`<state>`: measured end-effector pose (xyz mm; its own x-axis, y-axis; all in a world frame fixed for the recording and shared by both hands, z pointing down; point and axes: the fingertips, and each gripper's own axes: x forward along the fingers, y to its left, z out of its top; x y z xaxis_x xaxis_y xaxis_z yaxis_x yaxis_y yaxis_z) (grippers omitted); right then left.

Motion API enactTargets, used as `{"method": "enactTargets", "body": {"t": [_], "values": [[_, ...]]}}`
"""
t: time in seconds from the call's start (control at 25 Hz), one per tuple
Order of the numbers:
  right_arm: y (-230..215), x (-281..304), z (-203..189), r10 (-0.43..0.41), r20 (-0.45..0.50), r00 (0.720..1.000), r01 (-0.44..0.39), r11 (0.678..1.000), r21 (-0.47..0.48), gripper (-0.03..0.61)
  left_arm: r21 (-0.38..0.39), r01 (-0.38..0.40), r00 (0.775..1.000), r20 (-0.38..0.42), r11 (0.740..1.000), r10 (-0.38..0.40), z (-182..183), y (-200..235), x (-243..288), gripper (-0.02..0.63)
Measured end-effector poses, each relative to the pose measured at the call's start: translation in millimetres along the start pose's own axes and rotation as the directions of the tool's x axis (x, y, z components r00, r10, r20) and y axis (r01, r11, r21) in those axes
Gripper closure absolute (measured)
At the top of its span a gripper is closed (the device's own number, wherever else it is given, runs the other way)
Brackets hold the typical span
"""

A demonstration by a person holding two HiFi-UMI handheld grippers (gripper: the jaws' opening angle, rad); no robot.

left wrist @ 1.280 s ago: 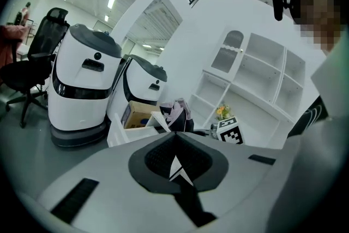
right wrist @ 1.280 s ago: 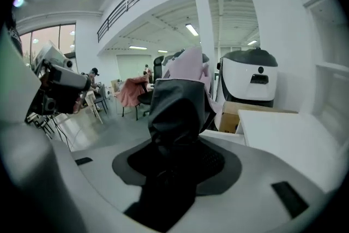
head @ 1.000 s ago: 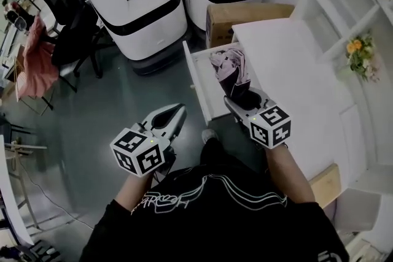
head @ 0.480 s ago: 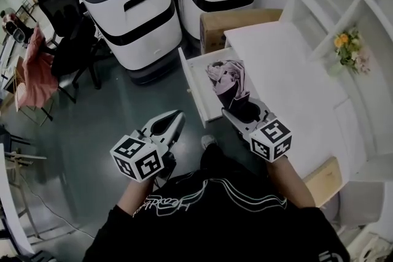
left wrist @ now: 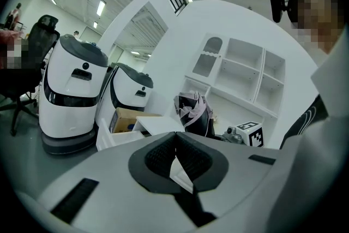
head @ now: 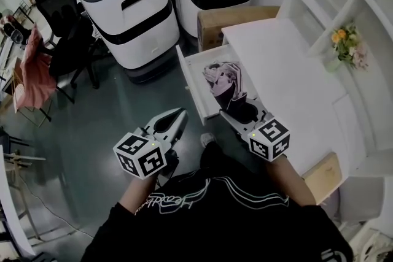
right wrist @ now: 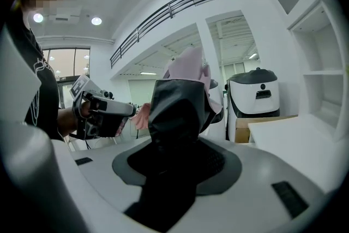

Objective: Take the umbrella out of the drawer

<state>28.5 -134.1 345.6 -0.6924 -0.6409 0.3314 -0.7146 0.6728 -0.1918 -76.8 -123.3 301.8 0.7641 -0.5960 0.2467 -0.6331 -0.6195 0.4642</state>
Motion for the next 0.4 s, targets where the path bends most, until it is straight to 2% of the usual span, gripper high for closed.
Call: {"method": "enactTargets", "body": {"t": [0.4], "values": [[-9.3, 4.7, -14.0, 0.015, -0.01, 1.0, -0.014, 0.999, 0.033, 0.373, -0.005, -0.003, 1.0, -0.013, 1.0, 0.003, -8.5, 3.8, 12.8, 0.594]]}}
